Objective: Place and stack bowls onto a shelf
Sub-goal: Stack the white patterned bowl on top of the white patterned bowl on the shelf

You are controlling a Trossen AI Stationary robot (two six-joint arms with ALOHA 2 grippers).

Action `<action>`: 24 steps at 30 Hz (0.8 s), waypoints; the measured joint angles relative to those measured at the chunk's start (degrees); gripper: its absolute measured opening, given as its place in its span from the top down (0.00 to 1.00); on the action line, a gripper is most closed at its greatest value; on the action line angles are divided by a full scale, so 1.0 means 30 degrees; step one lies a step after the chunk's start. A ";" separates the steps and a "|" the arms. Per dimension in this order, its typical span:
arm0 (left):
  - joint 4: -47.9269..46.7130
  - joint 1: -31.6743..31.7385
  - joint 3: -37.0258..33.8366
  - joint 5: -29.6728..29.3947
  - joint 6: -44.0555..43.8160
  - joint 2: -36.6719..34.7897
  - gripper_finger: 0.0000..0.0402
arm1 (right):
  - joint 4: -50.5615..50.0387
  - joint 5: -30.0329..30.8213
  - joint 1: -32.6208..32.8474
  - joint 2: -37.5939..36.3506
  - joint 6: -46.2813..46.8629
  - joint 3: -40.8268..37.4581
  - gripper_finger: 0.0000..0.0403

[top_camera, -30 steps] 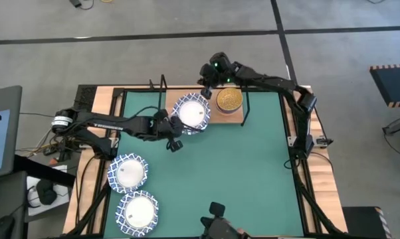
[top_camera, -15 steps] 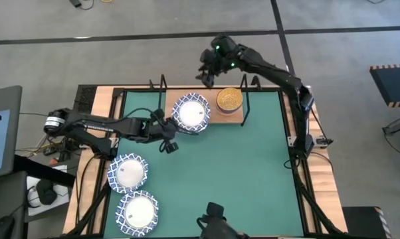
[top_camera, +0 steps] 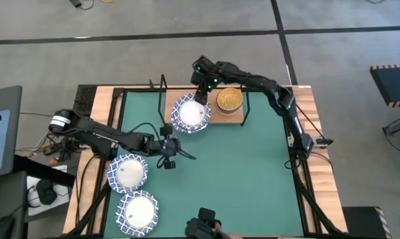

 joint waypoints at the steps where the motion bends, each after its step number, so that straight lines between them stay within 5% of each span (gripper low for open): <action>1: 0.0070 0.0032 -0.0033 -0.0348 0.0209 0.0279 0.97 | -0.0365 0.0059 -0.0005 0.0025 -0.0173 -0.0015 0.42; 10: 0.2992 0.1788 -0.0052 -0.1996 0.1993 0.2460 0.97 | -0.0621 0.0109 0.0299 -0.0165 -0.1046 0.0013 0.46; 20: 0.3817 0.3236 -0.0032 -0.2806 0.1263 0.2349 0.97 | 0.0142 0.0145 0.0137 -0.0269 -0.0810 0.0013 0.92; 24: 0.3882 0.3906 -0.0032 -0.3101 0.0256 0.2349 0.97 | 0.0727 0.0138 -0.0048 -0.0517 -0.0278 0.0013 0.94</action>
